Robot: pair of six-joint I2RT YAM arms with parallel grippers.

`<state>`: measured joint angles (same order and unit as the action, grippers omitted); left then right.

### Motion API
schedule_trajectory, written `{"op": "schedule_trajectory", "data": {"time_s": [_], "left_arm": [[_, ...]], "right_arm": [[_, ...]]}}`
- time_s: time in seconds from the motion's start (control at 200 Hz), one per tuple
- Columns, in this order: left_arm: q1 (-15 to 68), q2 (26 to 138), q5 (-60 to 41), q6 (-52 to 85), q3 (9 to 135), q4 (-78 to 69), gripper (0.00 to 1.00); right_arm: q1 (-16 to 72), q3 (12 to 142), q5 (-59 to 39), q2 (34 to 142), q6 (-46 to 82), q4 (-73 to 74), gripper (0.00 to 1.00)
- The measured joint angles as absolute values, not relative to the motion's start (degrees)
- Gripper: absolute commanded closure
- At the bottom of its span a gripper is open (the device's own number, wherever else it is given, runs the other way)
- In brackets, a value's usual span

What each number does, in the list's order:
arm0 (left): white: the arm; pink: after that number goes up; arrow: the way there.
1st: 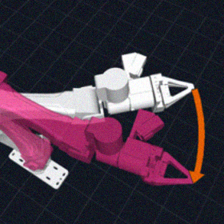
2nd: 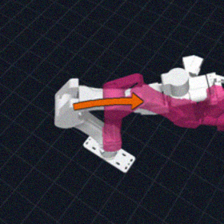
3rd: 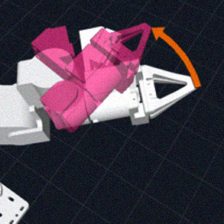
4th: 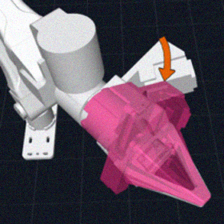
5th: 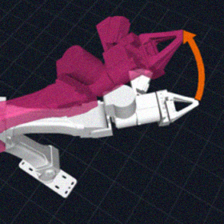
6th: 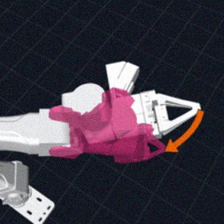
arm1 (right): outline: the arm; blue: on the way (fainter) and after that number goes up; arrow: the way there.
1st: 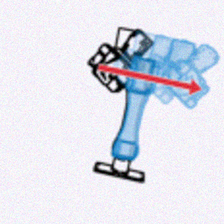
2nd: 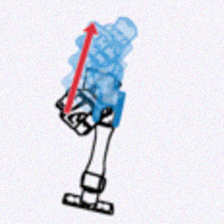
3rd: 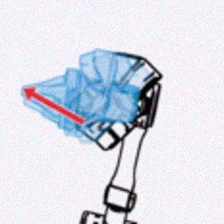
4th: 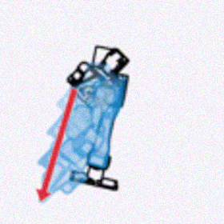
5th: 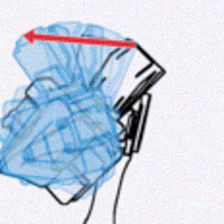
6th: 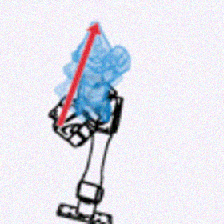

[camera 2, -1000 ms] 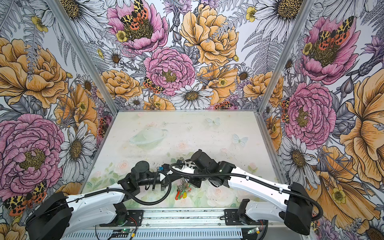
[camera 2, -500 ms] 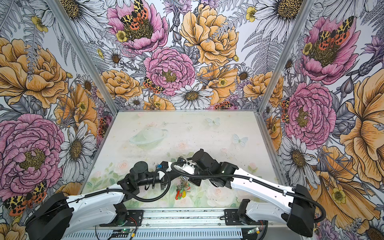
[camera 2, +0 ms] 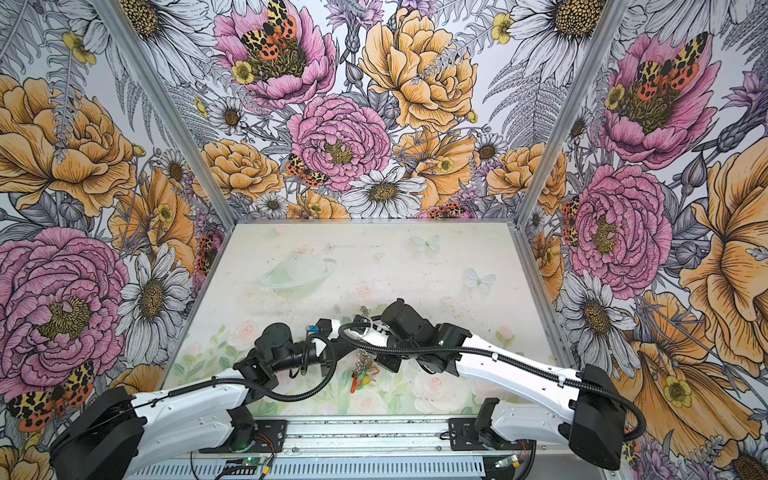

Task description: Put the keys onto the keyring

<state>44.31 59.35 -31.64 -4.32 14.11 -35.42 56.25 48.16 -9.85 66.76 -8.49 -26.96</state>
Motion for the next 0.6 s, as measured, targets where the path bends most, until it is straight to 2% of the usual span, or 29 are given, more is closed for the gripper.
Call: {"op": "schedule_trajectory", "data": {"time_s": [0.6], "left_arm": [[44.01,59.64,-32.16,-3.22,13.47,-36.62,1.00]], "right_arm": [[56.31,48.05,-7.79,66.78,-6.94,-24.23,0.78]]}}
